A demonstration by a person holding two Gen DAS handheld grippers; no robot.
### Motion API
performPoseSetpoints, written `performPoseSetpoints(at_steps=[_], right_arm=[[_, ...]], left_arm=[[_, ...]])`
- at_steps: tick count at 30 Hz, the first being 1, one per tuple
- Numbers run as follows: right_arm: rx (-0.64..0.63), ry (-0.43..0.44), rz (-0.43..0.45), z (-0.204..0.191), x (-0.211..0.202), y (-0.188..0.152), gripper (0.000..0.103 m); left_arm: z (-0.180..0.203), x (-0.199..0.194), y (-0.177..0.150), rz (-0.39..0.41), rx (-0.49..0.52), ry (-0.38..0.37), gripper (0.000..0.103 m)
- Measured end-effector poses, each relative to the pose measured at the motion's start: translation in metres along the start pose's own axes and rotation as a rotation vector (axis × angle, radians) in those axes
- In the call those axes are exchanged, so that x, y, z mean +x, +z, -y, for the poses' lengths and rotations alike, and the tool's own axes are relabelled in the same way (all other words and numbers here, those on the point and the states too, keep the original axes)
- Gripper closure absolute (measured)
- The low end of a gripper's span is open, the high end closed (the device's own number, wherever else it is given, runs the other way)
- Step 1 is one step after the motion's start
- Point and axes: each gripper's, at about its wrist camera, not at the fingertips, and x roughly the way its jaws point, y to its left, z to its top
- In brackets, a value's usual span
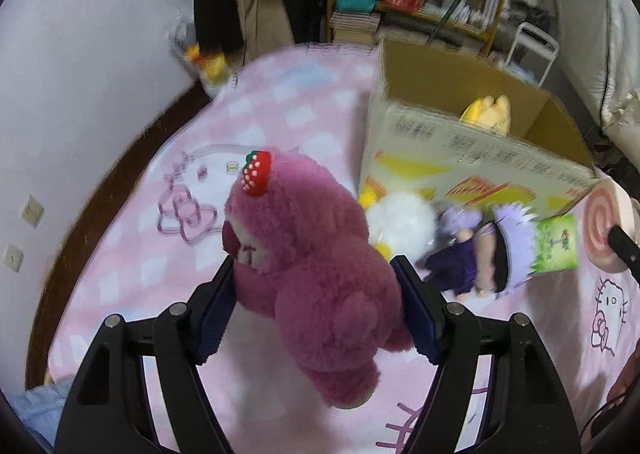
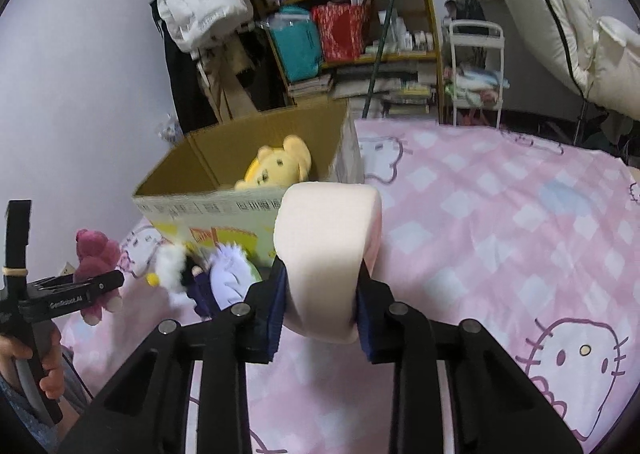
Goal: Organize soft objects
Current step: 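Lift the pink bear with the left tool while the right tool carries the cream cushion toward the box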
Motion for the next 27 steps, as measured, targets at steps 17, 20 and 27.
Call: performPoseSetpoints(at_steps=[17, 20, 27], right_arm=[[-0.036, 0.066, 0.235, -0.014, -0.052, 0.033, 0.072], [-0.051, 0.072, 0.264, -0.017, -0.056, 0.042, 0.072], [-0.096, 0.092, 0.345, -0.029, -0.066, 0.074, 0.072]], left_arm=[[0.026, -0.109, 0.013, 0.531, 0.087, -0.073, 0.029], [0.030, -0.120, 0.016, 0.574, 0.104, -0.065, 0.029], [0.035, -0.144, 0.040, 0.656, 0.105, -0.077, 0.029]])
